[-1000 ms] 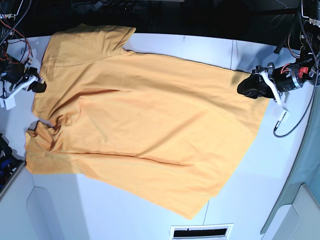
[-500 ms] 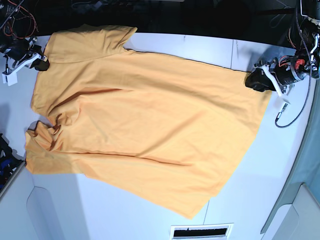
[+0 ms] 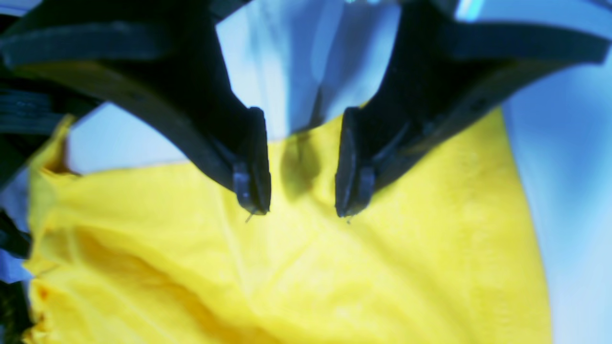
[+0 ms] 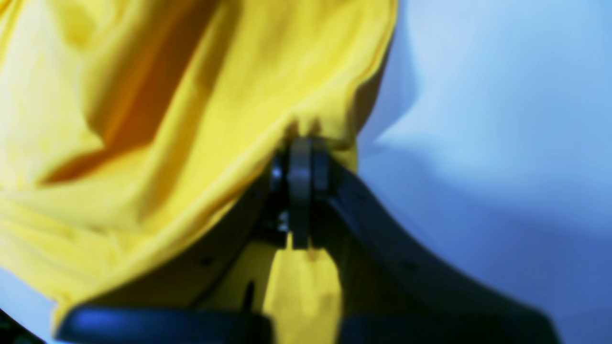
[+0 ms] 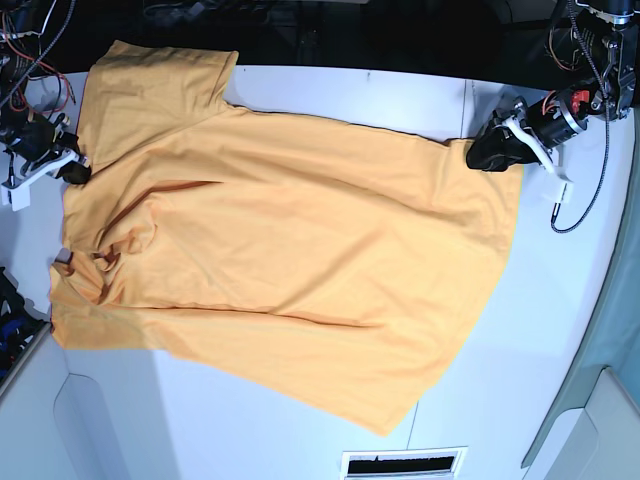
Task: Layout the t-shirt on the table in an organized manner, then fold the t-shirt properly
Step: 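Pull the shirt corners apart with both grippers to flatten it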
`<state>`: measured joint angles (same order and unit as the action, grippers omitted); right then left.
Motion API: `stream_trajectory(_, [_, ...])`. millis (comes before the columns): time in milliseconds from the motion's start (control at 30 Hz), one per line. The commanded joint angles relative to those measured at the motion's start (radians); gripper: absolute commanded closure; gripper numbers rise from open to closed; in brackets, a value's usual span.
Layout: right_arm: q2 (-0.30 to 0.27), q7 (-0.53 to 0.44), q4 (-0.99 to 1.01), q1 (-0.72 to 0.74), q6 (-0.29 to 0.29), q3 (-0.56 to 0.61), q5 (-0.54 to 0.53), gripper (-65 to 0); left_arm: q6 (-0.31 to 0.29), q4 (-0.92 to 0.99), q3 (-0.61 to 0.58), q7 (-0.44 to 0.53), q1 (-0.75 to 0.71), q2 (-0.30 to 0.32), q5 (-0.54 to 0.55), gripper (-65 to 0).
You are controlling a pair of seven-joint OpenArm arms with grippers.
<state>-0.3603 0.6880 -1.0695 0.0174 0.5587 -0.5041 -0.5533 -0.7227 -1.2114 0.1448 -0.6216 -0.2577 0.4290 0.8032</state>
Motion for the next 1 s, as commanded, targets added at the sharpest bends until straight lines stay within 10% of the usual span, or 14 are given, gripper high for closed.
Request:
stream_trajectory(0, [-0.022, 0.014, 0.026, 0.029, -0.019, -0.002, 0.038, 0.0, 0.025, 0.006, -0.007, -0.102, -0.031, -0.002, -0.068, -27.0])
stream_trajectory(600, [-0.175, 0.103, 0.134, 0.203, -0.012, -0.035, -0.126, 0.0, 0.025, -0.148, -0.006, -0.199, -0.083, -0.002, 0.077, -27.1])
stream_trajectory(733, [-0.222, 0.22, 0.133, 0.17, 0.001, -0.117, -0.21, -16.5, 0.025, -0.226, -0.006, -0.198, -0.109, 0.042, 0.112, -27.1])
stream_trajectory(967, [-0.28, 0.229, 0.133, 0.02, 0.022, -0.166, -0.286, -17.5, 0.025, -0.314, -0.006, -0.21, -0.111, 0.104, 0.121, -27.1])
